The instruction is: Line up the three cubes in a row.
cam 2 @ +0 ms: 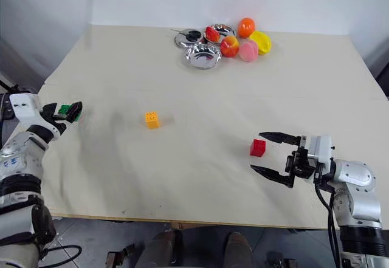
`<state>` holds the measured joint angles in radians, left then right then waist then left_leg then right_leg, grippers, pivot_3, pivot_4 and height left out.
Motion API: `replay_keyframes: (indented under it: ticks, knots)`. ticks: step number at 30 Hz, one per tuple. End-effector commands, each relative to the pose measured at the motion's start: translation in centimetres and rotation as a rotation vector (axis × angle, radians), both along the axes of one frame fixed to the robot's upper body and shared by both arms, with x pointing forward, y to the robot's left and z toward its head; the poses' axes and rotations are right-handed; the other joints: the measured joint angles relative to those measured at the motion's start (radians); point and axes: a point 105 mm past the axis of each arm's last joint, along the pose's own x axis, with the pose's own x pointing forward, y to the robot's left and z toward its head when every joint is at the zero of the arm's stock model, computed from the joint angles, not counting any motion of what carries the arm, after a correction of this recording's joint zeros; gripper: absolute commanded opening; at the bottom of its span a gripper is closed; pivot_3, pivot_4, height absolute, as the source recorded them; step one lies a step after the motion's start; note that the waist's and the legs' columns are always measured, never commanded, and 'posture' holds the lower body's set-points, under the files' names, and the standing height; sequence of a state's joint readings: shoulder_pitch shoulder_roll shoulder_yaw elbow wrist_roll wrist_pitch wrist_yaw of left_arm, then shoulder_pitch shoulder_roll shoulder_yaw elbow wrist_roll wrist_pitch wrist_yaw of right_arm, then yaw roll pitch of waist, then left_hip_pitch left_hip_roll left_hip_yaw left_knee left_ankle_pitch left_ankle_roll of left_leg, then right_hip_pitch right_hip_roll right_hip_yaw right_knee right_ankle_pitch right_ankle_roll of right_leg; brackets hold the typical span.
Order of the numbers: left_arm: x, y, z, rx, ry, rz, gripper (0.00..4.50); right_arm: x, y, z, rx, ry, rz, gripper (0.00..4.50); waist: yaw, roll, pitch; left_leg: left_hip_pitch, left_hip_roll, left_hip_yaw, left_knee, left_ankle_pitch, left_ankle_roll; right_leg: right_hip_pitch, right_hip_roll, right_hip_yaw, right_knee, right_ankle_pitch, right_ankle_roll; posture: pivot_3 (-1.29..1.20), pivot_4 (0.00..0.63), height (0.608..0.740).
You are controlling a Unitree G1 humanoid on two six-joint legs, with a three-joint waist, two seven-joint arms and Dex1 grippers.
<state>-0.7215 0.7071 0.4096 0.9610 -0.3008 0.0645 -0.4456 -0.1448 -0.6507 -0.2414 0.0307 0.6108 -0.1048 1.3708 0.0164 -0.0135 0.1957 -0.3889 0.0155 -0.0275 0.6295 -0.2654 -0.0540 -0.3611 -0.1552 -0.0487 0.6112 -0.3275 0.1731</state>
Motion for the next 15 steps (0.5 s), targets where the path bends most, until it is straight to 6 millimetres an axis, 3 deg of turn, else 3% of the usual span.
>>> replay_keyframes:
  ticks: [1, 2, 5, 10, 13, 15]
  knots:
    - [-0.1, 1.4, 0.7, 0.051, 0.013, 0.046, 4.5, -0.4, 0.1, 0.7, 0.02, -0.027, -0.006, 4.46, -0.006, 0.0, 0.0, 0.0, 0.0, 0.0, 0.0, 0.0, 0.0, -0.001, 0.0, 0.0, 0.0, 0.0, 0.0, 0.0, 0.15, 0.74]
    - [0.0, 1.4, 0.6, 0.055, 0.018, 0.046, 4.5, -0.4, 0.0, 0.7, 0.021, -0.026, -0.011, 4.46, -0.007, 0.0, 0.0, 0.0, 0.0, 0.001, -0.001, 0.0, 0.0, -0.001, 0.0, 0.0, 0.0, 0.0, 0.0, 0.0, 0.15, 0.74]
    - [0.1, 1.3, 0.4, 0.053, 0.033, 0.044, 3.91, -0.5, -0.2, 0.8, 0.025, -0.03, -0.028, 4.5, -0.006, 0.0, 0.0, 0.0, 0.0, 0.001, 0.0, 0.0, 0.0, -0.001, 0.0, 0.0, 0.0, 0.0, 0.0, 0.0, 0.15, 0.74]
    - [0.0, 1.3, 0.6, 0.059, 0.036, 0.013, 2.32, -0.7, -0.4, 0.6, 0.027, -0.036, -0.055, 4.5, -0.007, -0.001, 0.0, 0.0, 0.0, 0.001, 0.0, 0.0, 0.0, -0.001, 0.0, 0.0, 0.001, 0.0, 0.0, 0.0, 0.15, 0.74]
    - [-1.0, 0.9, 0.8, 0.111, 0.049, -0.132, 1.5, -0.9, -0.8, 0.6, 0.02, -0.042, -0.077, 4.5, -0.01, -0.001, 0.0, 0.0, 0.0, 0.001, 0.0, 0.0, 0.0, -0.001, 0.0, 0.0, 0.001, 0.0, 0.0, 0.0, 0.15, 0.74]
    - [-2.6, -0.1, 2.3, 0.134, -0.028, -0.323, 1.51, -1.2, -1.2, 0.9, 0.014, -0.051, -0.088, 4.5, -0.016, -0.001, 0.0, 0.0, 0.001, 0.002, -0.001, 0.0, 0.0, -0.002, 0.0, 0.0, 0.001, 0.0, 0.0, 0.0, 0.15, 0.74]
